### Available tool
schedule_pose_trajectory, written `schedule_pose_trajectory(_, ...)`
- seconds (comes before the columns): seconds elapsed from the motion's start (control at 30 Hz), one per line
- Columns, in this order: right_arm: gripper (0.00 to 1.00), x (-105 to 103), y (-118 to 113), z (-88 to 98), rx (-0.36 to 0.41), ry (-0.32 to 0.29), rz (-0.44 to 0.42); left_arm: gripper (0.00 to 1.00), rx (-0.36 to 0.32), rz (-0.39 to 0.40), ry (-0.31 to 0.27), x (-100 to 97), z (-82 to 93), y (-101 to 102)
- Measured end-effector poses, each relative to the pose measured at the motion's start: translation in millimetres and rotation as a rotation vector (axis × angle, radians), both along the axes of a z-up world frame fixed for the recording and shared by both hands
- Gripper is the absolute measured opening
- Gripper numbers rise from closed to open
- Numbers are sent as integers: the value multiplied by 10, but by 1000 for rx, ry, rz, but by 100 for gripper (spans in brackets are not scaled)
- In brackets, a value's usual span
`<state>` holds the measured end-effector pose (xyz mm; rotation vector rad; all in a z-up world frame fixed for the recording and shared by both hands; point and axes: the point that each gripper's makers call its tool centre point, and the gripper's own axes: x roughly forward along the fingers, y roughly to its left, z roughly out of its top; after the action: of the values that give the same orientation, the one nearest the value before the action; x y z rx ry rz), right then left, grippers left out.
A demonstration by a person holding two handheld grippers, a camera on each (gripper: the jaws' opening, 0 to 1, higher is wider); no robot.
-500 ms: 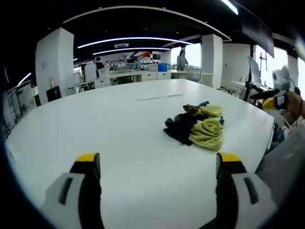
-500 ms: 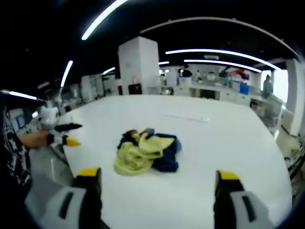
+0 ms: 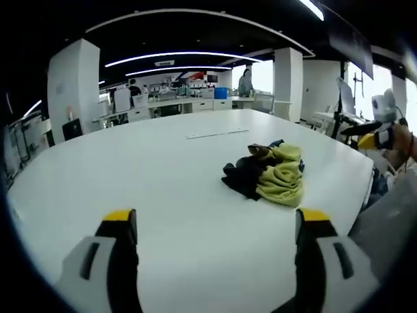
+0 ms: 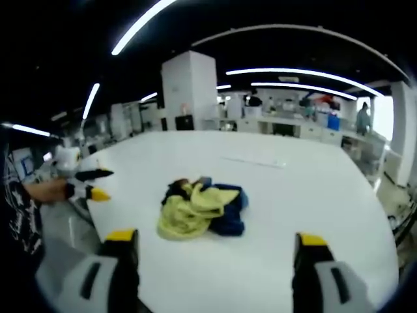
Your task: Fold the garment on the visible template until the final outline fits inside the template.
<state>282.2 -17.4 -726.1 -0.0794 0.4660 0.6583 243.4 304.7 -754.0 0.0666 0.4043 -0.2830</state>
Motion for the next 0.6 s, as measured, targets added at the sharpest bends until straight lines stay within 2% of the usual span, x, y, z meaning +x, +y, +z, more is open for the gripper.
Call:
schedule_pose_trajectory(0.1,99,0,13,35,-1,-1,-3,99,-5,-9,-12,-52,40,-46)
schedule_pose_trajectory(0.23,99,-3,38,100,6,-7,-3,99,11,-24,0,-41,19,-36)
schedule_pose_trajectory(0.47,99,-59,83,177,5,-5,1,99,10,-60,-11,-95,141,-49)
schedule_pose_trajectory(0.6,99,-104,103,224,12,-5,-2,99,16,-85,1,-148,193,-87)
